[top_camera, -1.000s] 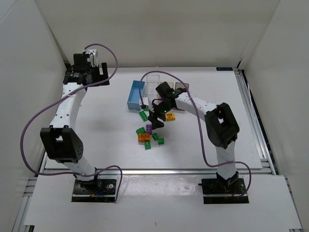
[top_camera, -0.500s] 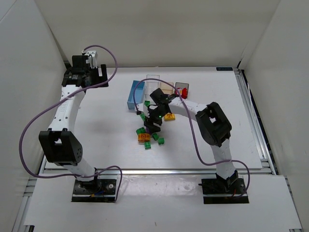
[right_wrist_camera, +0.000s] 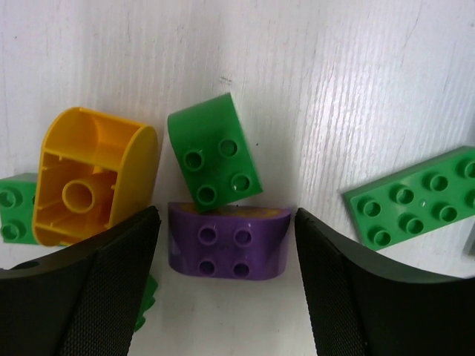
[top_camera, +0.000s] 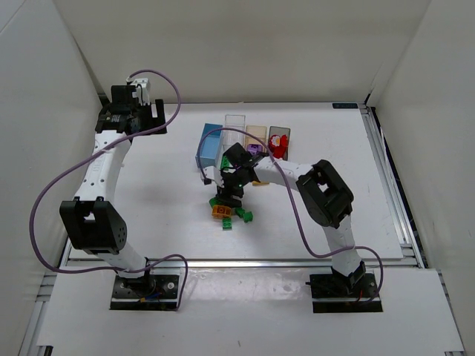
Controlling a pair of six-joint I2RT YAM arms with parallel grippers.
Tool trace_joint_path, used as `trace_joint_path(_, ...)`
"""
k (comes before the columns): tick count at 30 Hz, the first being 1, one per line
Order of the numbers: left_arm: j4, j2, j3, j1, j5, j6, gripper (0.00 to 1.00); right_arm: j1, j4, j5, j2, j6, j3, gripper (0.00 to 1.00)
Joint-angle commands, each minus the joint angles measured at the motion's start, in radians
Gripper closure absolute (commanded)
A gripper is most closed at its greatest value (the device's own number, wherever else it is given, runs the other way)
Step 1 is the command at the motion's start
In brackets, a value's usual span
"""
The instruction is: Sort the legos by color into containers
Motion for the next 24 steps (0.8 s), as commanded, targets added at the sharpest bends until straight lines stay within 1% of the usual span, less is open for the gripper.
trace_joint_path(1,0.010,-0.011,-0.009,0.006,0.009,0.006,0.01,0.018,0.032,0.041,0.002,0.017,-0.044,0.23)
trace_joint_path(4,0.008,-0.001,-0.003,0.006,0.016,0.008,0.01,0.021,0.034,0.065,0.011,0.017,-0.047,0.29)
trace_joint_path(6,0.007,0.010,0.003,0.006,0.019,0.011,0.01,0.021,0.037,0.082,0.011,0.013,-0.054,0.29)
trace_joint_path(8,0.004,0.015,0.014,0.006,0.022,0.014,0.01,0.021,0.010,0.085,0.014,-0.005,-0.056,0.24)
trace_joint_path(11,0.004,0.029,0.026,0.006,0.028,0.014,0.01,0.010,-0.020,0.069,0.005,-0.018,-0.064,0.21)
trace_joint_path(12,0.004,0.035,0.027,0.006,0.034,0.012,0.01,0.004,-0.023,0.064,0.000,-0.019,-0.067,0.17)
trace_joint_path(16,0.007,0.047,0.035,0.006,0.046,0.002,0.00,-0.007,-0.040,0.052,-0.018,-0.035,-0.083,0.15)
trace_joint_path(21,0.007,0.059,0.047,0.006,0.059,-0.003,0.01,-0.013,-0.067,0.049,-0.015,-0.039,-0.087,0.18)
trace_joint_path(22,0.007,0.062,0.049,0.006,0.059,-0.005,0.01,-0.013,-0.069,0.046,-0.017,-0.039,-0.088,0.20)
trace_joint_path(24,0.004,0.067,0.053,0.006,0.065,-0.008,0.01,-0.010,-0.073,0.044,-0.011,-0.039,-0.085,0.27)
